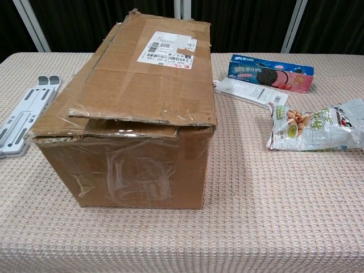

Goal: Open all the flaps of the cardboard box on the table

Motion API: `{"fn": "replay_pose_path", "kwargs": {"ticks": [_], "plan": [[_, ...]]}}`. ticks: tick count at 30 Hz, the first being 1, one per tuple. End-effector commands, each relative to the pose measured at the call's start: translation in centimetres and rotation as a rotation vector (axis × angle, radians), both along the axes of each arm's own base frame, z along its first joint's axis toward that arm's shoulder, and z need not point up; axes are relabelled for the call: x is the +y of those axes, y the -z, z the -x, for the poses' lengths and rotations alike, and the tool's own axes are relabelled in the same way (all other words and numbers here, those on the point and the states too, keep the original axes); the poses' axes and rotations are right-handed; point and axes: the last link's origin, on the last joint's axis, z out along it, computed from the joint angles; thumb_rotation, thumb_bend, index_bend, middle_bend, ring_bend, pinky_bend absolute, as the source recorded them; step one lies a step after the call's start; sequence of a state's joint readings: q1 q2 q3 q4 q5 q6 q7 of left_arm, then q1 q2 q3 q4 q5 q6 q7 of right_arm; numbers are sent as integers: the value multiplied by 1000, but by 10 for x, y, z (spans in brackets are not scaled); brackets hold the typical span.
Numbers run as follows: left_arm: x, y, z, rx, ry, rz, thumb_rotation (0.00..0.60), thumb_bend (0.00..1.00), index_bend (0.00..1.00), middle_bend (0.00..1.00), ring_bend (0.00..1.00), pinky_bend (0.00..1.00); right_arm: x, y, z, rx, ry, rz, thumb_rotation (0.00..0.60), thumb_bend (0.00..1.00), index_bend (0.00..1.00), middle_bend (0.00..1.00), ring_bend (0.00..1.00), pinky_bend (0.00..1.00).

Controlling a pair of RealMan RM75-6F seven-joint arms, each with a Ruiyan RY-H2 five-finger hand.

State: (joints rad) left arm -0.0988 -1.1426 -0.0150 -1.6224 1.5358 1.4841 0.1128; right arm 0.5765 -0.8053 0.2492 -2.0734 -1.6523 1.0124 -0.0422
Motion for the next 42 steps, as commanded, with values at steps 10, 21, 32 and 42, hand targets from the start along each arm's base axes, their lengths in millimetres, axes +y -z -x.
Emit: {"fn": "replay_pose_path", "kwargs": {"ticks": [10, 21, 32, 42], "plan": [[-5, -2, 5, 5, -22, 0, 563, 0, 140, 153, 157, 212, -24, 73, -153, 134, -214, -235, 600, 769, 334, 268, 0, 0], [-6, -5, 12, -7, -42, -7, 576, 0, 140, 153, 156, 213, -21, 124, -166, 243, -230, -239, 600, 806, 396, 270, 0, 0], [-7, -8, 15, 5, -50, -36, 576, 0, 140, 154, 157, 212, -16, 147, -171, 305, -263, -213, 600, 882, 362, 242, 0, 0], [-8, -8, 16, 9, -63, -20, 576, 0, 140, 157, 157, 212, -13, 156, -169, 350, -240, -224, 600, 887, 361, 259, 0, 0]]}}
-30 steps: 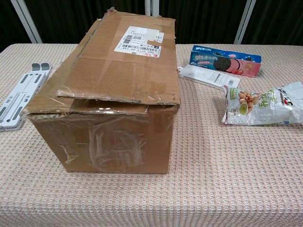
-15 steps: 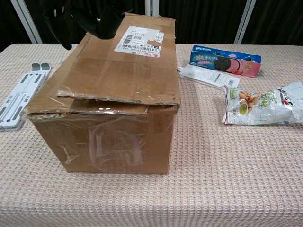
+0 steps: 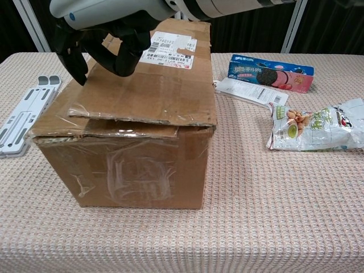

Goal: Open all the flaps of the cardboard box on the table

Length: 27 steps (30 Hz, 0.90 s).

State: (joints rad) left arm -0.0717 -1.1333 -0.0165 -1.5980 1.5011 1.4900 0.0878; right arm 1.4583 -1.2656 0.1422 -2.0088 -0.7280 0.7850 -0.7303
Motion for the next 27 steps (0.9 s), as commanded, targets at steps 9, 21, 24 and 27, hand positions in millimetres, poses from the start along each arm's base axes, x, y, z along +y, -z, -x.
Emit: {"fn": "replay_pose_path", "kwargs": {"ticks": [9, 21, 24, 27], "plan": [[-1, 1, 2, -2, -15, 17, 576, 0, 140, 157, 157, 212, -5, -12, 0, -25, 32, 27, 600, 891, 570, 421, 0, 0], [1, 3, 4, -5, -15, 34, 578, 0, 140, 157, 157, 212, -6, -64, 4, -138, 54, 72, 600, 879, 625, 444, 0, 0], [2, 4, 5, -3, -16, 39, 579, 0, 141, 157, 156, 212, -3, -77, 10, -159, 66, 74, 600, 877, 619, 443, 0, 0], [2, 6, 5, -6, -22, 45, 582, 0, 141, 157, 157, 212, 3, -87, 20, -164, 99, 57, 600, 868, 616, 443, 0, 0]]}}
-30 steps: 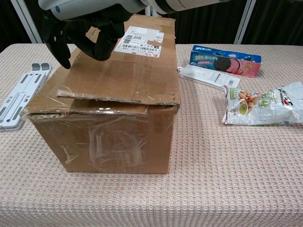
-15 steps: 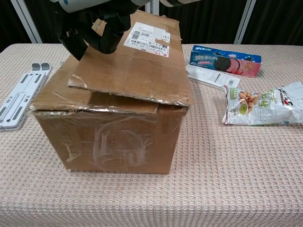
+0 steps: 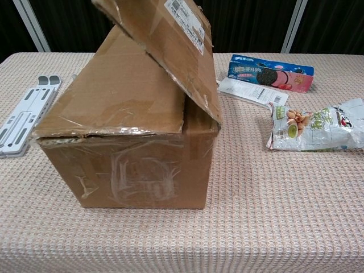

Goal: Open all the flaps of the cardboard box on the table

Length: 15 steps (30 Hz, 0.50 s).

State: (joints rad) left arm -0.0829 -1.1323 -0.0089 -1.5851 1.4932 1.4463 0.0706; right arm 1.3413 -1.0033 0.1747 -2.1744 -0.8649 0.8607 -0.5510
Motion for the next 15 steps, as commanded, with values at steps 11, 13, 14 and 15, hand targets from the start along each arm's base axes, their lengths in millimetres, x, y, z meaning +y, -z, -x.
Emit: {"fn": "replay_pose_path", "kwargs": {"ticks": [11, 13, 14, 15], "plan": [[-3, 3, 1, -7, -17, 20, 587, 0, 141, 157, 157, 211, 29, -54, 43, -120, 74, 2, 600, 791, 500, 400, 0, 0], [-2, 4, 0, -7, -16, 24, 585, 0, 141, 157, 157, 212, 33, -61, 55, -115, 93, 13, 600, 785, 475, 397, 0, 0], [-1, 5, -1, -7, -13, 26, 585, 0, 141, 157, 157, 211, 33, -64, 61, -110, 104, 15, 600, 782, 460, 397, 0, 0], [-1, 5, -3, -7, -9, 28, 584, 0, 141, 157, 157, 212, 34, -68, 70, -101, 123, 14, 600, 781, 449, 398, 0, 0]]}}
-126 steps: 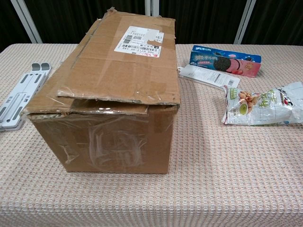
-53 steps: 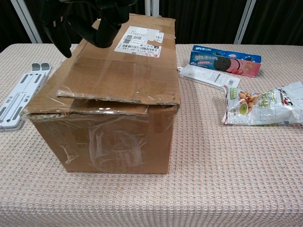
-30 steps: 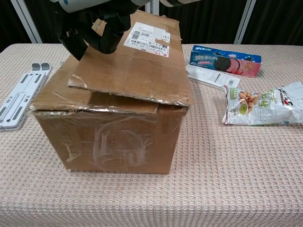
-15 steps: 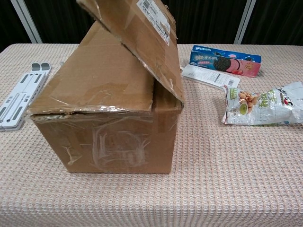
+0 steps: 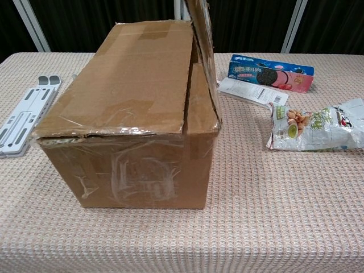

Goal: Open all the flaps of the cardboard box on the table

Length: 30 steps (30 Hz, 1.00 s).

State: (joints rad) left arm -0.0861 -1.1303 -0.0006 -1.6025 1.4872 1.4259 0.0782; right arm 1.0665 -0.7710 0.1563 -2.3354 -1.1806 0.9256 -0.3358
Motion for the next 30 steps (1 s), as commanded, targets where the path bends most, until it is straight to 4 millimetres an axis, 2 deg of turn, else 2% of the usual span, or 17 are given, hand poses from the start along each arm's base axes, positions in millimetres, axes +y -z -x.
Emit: {"fn": "replay_pose_path", "kwargs": {"ticks": [1, 7, 12, 16, 19, 20, 23, 26, 28, 30], "plan": [[1, 1, -2, 0, 8, 5, 584, 0, 141, 157, 157, 211, 7, -15, 27, 7, 69, -4, 600, 779, 434, 400, 0, 0], [1, 2, -9, 2, 27, 9, 585, 0, 141, 157, 157, 211, 16, -38, 58, -22, 145, 4, 600, 748, 355, 402, 0, 0], [1, 3, -13, -2, 34, 10, 585, 0, 140, 157, 157, 211, 22, -62, 92, -54, 230, 28, 600, 684, 196, 399, 0, 0], [3, 4, -16, -2, 45, 14, 589, 0, 141, 157, 156, 212, 22, -78, 118, -107, 282, 43, 600, 671, 150, 377, 0, 0], [6, 5, -21, -7, 62, 17, 589, 0, 141, 157, 157, 211, 23, -84, 139, -152, 304, 70, 600, 655, 99, 249, 0, 0], [7, 6, -23, -11, 75, 19, 589, 0, 141, 157, 157, 212, 23, -85, 149, -176, 311, 89, 600, 643, 63, 164, 0, 0], [13, 6, -32, -47, 123, 41, 587, 3, 141, 157, 157, 212, 24, -85, 168, -314, 309, 162, 600, 628, 1, 18, 0, 0], [23, -2, -47, -167, 198, 56, 556, 33, 150, 174, 157, 212, 29, -83, 194, -468, 313, 231, 600, 619, 0, 0, 0, 0], [34, -10, -57, -177, 266, 49, 517, 53, 163, 186, 158, 212, 35, -81, 213, -508, 348, 242, 600, 591, 0, 0, 0, 0], [48, -16, -74, -168, 352, 53, 512, 58, 170, 190, 158, 212, 42, -80, 231, -526, 382, 253, 600, 557, 0, 0, 0, 0]]}}
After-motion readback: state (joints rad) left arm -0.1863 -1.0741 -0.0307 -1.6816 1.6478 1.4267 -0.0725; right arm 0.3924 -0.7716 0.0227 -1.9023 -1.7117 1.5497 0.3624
